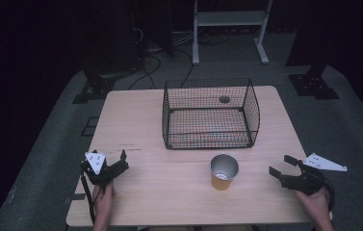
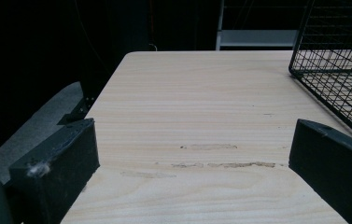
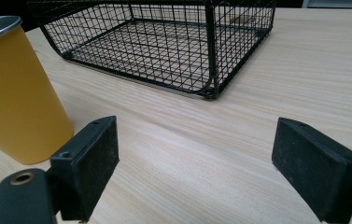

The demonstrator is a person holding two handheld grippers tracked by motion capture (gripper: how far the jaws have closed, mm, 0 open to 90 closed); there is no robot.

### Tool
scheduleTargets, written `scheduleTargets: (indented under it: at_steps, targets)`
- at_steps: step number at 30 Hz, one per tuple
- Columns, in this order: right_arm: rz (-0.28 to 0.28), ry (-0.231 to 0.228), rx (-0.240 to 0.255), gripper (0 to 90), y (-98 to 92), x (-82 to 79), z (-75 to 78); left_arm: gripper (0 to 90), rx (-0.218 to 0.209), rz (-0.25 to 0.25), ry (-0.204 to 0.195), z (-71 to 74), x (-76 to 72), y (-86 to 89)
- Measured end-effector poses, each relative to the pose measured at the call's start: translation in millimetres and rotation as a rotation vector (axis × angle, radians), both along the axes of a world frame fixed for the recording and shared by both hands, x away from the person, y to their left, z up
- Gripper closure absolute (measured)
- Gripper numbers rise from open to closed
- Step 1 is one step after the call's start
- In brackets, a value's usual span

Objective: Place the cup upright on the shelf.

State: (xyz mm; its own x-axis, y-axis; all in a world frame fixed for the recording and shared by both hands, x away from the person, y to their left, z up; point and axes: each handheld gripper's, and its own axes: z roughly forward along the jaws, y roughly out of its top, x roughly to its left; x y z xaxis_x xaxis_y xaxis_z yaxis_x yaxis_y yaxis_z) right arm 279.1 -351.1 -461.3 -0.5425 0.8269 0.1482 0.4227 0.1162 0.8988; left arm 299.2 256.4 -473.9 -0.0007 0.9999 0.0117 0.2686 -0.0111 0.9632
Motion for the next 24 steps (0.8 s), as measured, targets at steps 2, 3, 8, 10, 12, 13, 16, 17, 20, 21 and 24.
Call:
scheduleTargets:
  at_steps: [2, 3, 8, 10, 12, 13, 16, 17, 20, 21, 24]
  targets:
    - [0.002, 0.0, 0.004, 13.5, 0.5, -0.2, 0.0, 0.8, 0.002, -0.001, 0.0, 0.0, 0.1, -0.1]
    - [0.004, -0.001, 0.004, 13.5, 0.8, -0.4, 0.0, 0.8, 0.002, -0.001, 0.0, 0.0, 0.1, -0.2]
    - [0.022, 0.005, 0.002, 13.2, 5.2, -0.2, 2.0, 0.8, 0.0, -0.005, -0.002, 0.0, -0.3, 0.0]
    - [0.037, 0.006, -0.005, 12.5, 8.8, -0.3, 4.6, 0.8, 0.001, -0.007, -0.005, 0.1, -0.6, -0.1]
    - [0.052, -0.004, 0.006, 12.5, 11.5, -2.2, 7.4, 0.8, 0.002, -0.008, -0.005, 0.1, -0.7, -0.1]
    - [0.06, -0.007, 0.009, 12.3, 12.6, -3.3, 8.6, 0.8, 0.001, -0.008, -0.005, 0.1, -0.9, 0.0]
    - [0.098, -0.019, 0.022, 10.5, 18.1, -8.3, 12.4, 0.8, -0.002, -0.007, -0.011, 0.1, -1.8, 0.5]
    - [0.109, -0.024, 0.013, 10.6, 20.6, -10.3, 13.5, 0.8, -0.002, -0.009, -0.011, 0.1, -1.6, 0.6]
    - [0.151, -0.04, 0.013, 10.5, 27.5, -16.6, 18.5, 0.8, -0.001, -0.011, -0.013, 0.1, -1.5, 0.5]
    - [0.151, -0.04, 0.013, 10.5, 27.5, -16.6, 18.5, 0.8, 0.0, -0.012, -0.014, 0.0, -1.5, 0.3]
    - [0.198, -0.05, 0.007, 10.6, 37.8, -20.7, 25.7, 0.8, -0.001, -0.014, -0.015, 0.0, -1.4, 0.3]
